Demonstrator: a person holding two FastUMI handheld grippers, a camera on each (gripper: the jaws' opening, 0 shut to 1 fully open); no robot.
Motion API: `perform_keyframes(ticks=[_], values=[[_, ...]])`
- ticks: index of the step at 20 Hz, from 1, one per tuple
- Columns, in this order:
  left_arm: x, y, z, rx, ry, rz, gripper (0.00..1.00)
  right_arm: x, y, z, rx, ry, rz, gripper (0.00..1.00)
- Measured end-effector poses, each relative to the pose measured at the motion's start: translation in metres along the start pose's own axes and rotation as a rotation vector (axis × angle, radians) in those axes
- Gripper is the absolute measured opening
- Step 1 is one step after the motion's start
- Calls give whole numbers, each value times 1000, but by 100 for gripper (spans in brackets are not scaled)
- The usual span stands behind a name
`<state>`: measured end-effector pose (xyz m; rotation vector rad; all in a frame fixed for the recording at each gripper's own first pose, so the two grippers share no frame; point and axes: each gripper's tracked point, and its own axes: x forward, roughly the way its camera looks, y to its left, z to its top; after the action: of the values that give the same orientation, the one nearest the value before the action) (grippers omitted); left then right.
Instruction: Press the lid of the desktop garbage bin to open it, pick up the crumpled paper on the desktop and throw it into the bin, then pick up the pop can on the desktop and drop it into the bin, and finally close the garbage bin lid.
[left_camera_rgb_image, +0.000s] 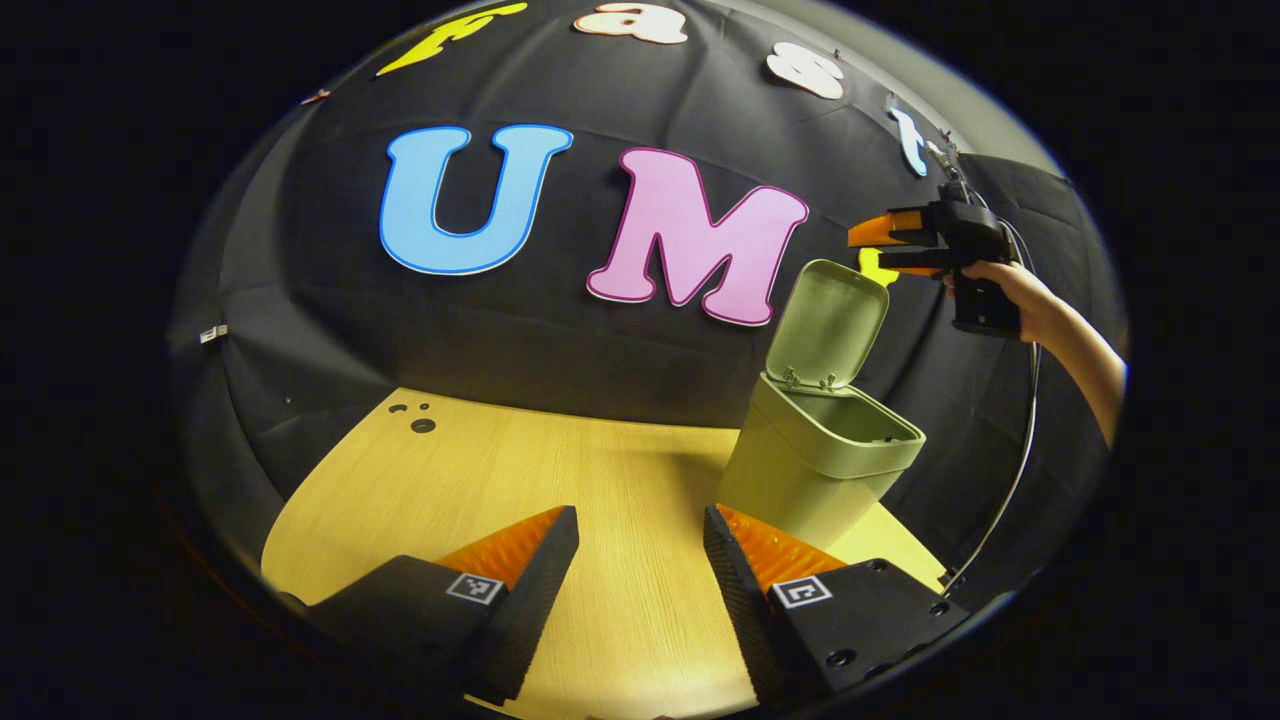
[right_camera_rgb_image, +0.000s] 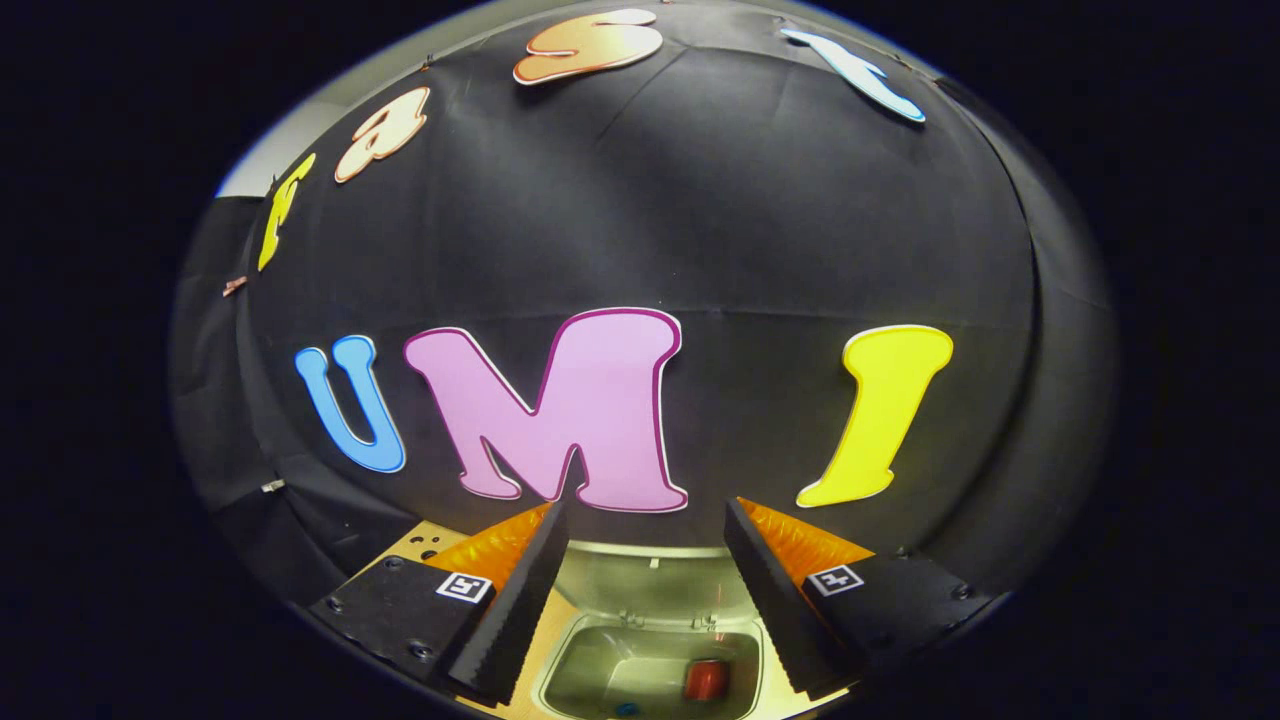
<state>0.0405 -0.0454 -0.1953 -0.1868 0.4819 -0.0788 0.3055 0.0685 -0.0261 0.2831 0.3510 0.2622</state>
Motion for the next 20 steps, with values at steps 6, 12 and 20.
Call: perform_keyframes(ticks=[6,12,20], values=[[-5,9,0,-18,-2,24,83,22,-2,-16,-7,60,-25,98],[-3,11,-3,-27,5,28,83,1,4,-31,-23,87,-12,98],[3,4,-8,-8,22,3,83,-45,14,-65,-29,110,8,98]])
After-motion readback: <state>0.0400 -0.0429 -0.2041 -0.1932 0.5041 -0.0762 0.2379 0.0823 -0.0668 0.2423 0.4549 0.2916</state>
